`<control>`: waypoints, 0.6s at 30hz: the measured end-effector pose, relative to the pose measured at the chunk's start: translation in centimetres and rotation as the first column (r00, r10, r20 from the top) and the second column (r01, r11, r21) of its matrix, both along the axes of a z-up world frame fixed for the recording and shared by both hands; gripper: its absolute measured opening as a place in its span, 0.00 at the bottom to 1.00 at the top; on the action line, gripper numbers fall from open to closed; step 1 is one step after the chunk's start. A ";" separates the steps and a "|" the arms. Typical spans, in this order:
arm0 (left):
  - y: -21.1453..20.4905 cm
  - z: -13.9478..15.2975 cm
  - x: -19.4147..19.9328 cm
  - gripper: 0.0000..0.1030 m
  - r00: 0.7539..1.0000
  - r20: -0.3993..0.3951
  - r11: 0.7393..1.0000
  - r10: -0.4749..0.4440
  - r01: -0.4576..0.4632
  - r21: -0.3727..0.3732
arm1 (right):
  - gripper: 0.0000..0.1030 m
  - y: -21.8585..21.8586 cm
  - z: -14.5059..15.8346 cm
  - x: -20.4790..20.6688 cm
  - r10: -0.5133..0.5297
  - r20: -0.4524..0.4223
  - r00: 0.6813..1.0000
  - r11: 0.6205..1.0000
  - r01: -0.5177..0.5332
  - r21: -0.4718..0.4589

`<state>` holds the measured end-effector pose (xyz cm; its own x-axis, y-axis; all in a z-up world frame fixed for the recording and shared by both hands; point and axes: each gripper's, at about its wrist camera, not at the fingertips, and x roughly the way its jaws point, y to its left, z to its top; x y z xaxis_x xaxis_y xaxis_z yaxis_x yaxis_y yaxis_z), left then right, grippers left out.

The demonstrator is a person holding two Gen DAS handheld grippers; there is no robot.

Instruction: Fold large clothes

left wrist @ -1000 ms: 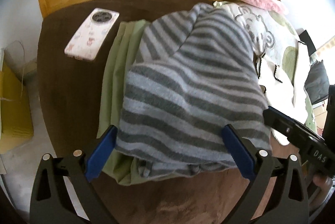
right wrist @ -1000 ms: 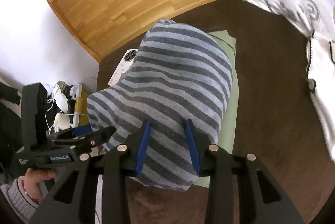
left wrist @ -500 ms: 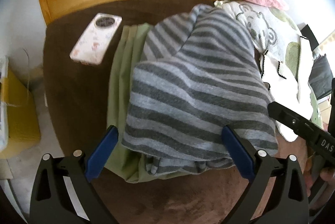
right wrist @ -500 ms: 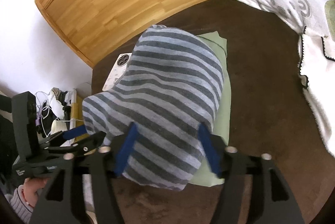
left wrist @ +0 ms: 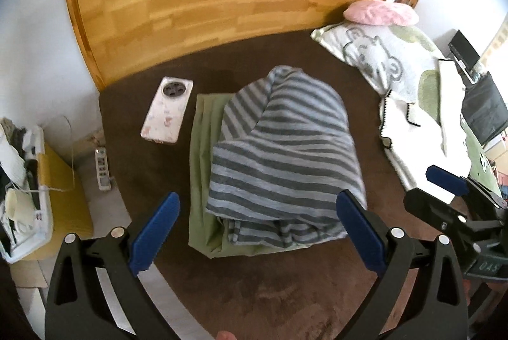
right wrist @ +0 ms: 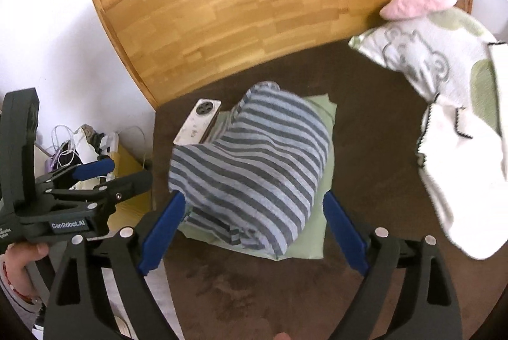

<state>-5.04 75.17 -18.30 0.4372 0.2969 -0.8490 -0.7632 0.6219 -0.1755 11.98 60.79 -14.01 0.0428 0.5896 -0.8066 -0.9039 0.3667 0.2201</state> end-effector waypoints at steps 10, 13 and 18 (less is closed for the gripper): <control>-5.6 5.0 -2.0 0.94 1.000 0.022 0.997 0.005 -0.007 0.081 | 0.86 -6.2 4.2 -3.3 -0.052 0.076 0.996 0.998 0.048 0.051; -8.2 4.9 -3.3 0.94 1.000 0.012 0.995 0.007 -0.008 0.102 | 0.86 -8.7 4.4 -4.6 -0.071 0.082 0.994 0.996 0.066 0.064; -12.3 3.5 -5.8 0.94 1.000 0.005 0.993 0.030 -0.030 0.116 | 0.87 -12.4 3.5 -6.1 -0.102 0.070 0.992 0.992 0.096 0.083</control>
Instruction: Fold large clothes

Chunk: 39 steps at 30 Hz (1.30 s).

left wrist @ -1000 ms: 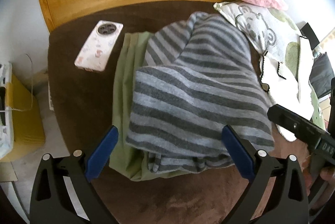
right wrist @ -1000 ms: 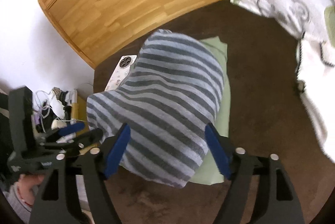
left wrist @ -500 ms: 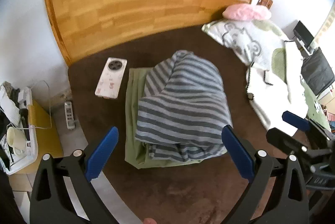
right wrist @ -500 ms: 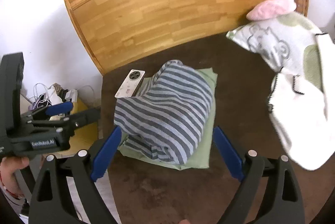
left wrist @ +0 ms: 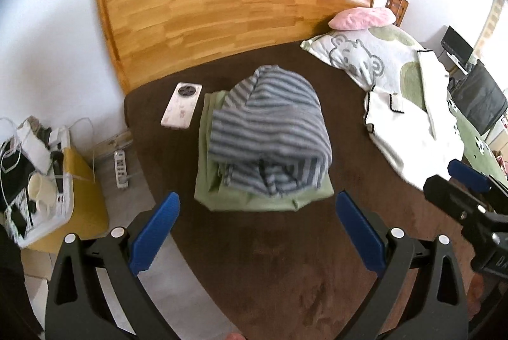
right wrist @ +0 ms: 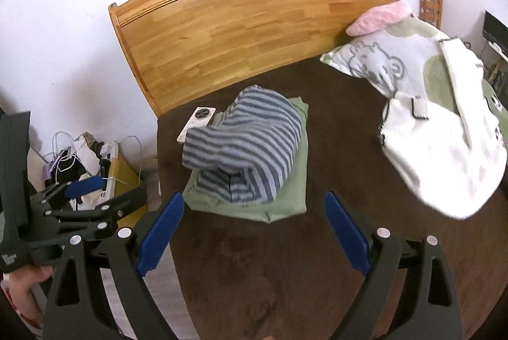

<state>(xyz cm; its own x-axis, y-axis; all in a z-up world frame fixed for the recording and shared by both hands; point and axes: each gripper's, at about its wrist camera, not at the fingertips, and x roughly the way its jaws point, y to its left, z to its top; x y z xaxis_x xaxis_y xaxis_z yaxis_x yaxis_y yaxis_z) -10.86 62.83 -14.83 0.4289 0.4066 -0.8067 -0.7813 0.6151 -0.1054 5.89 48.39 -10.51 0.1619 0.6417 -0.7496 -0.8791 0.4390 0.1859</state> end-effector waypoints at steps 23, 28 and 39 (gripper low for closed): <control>-0.8 -3.6 -0.4 0.94 0.999 -0.002 0.998 -0.046 0.046 0.045 | 0.87 -1.0 -4.1 -0.2 -0.112 0.032 0.993 0.994 0.112 0.010; -0.8 -3.4 0.0 0.94 0.998 0.001 0.997 -0.062 0.062 0.053 | 0.87 -1.2 -4.4 -0.3 -0.100 0.036 0.994 0.995 0.101 -0.005; -1.0 -3.3 -0.4 0.94 0.998 -0.006 0.997 -0.059 0.059 0.039 | 0.87 -1.2 -3.9 -0.6 -0.070 0.043 0.997 0.997 0.070 -0.010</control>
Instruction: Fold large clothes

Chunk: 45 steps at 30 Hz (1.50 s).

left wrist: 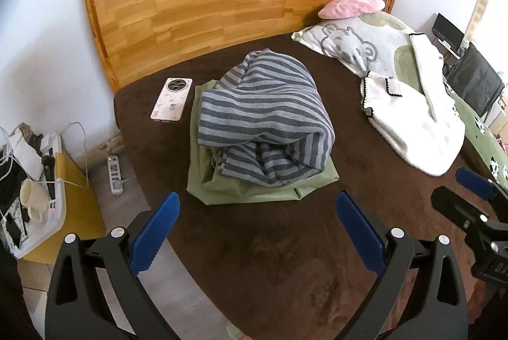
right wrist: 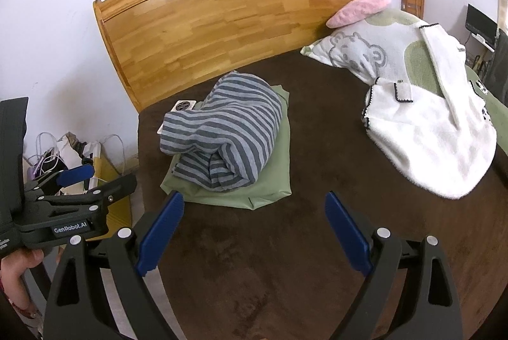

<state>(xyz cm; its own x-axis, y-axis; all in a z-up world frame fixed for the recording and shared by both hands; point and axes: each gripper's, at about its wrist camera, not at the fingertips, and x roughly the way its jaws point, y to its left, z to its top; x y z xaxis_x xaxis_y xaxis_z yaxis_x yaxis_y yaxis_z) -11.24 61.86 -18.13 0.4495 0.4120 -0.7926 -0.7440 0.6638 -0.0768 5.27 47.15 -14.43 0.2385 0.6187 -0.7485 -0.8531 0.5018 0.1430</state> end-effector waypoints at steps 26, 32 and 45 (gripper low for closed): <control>-1.7 1.6 -1.7 0.94 1.000 0.013 1.000 0.000 0.000 0.008 | 0.87 -0.3 2.0 -1.8 0.041 0.022 0.999 0.999 -0.041 -0.004; -1.6 1.8 -1.7 0.94 1.000 0.028 1.000 -0.003 0.003 0.018 | 0.87 -0.3 2.0 -1.9 0.034 0.032 0.999 0.999 -0.034 0.004; -0.7 1.4 -1.7 0.94 0.999 0.042 1.000 0.009 -0.009 0.001 | 0.87 0.6 2.0 -1.8 0.026 0.045 0.999 1.000 -0.026 0.007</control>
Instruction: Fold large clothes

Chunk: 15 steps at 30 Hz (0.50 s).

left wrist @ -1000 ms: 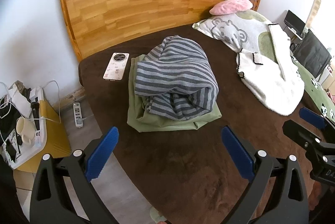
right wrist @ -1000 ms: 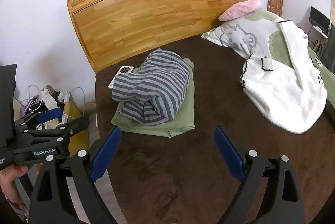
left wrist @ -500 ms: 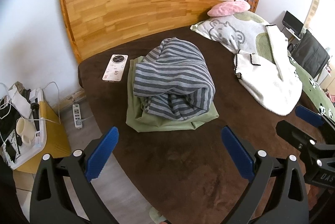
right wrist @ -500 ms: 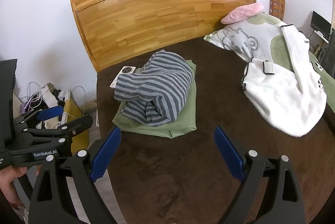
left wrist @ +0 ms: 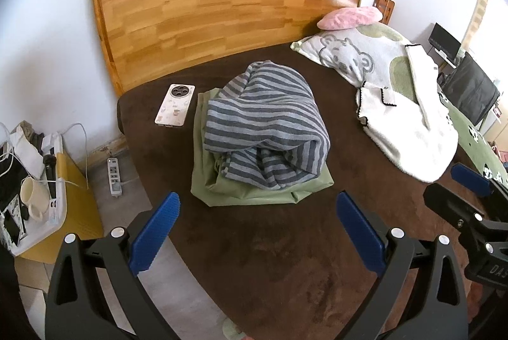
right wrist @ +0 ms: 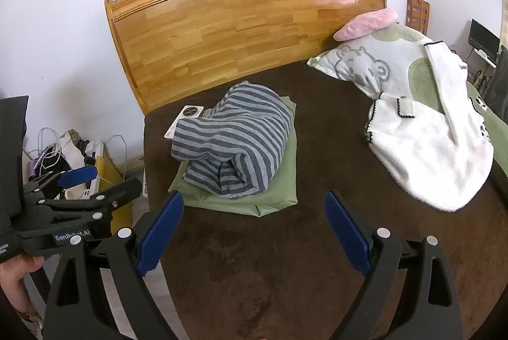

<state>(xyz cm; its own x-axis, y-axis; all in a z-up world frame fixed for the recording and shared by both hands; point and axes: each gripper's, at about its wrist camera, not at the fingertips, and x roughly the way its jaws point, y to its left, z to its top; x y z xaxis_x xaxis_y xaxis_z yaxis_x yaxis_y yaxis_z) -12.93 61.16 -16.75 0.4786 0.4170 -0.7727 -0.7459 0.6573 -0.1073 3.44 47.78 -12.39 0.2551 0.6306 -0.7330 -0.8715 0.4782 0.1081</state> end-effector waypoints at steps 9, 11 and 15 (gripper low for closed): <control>-0.3 -0.3 0.3 0.94 0.998 -0.058 0.997 -0.010 0.015 0.074 | 0.87 0.5 -0.2 -0.1 0.008 -0.010 1.000 1.000 -0.008 0.001; -0.4 -0.2 0.2 0.94 0.998 -0.062 0.996 -0.010 0.015 0.085 | 0.87 0.7 -0.3 -0.2 0.017 -0.011 1.000 1.000 -0.017 -0.002; -0.3 -0.3 0.2 0.94 0.998 -0.066 0.996 -0.009 0.015 0.085 | 0.87 1.1 -0.6 -0.3 0.040 -0.011 0.999 0.999 -0.040 -0.013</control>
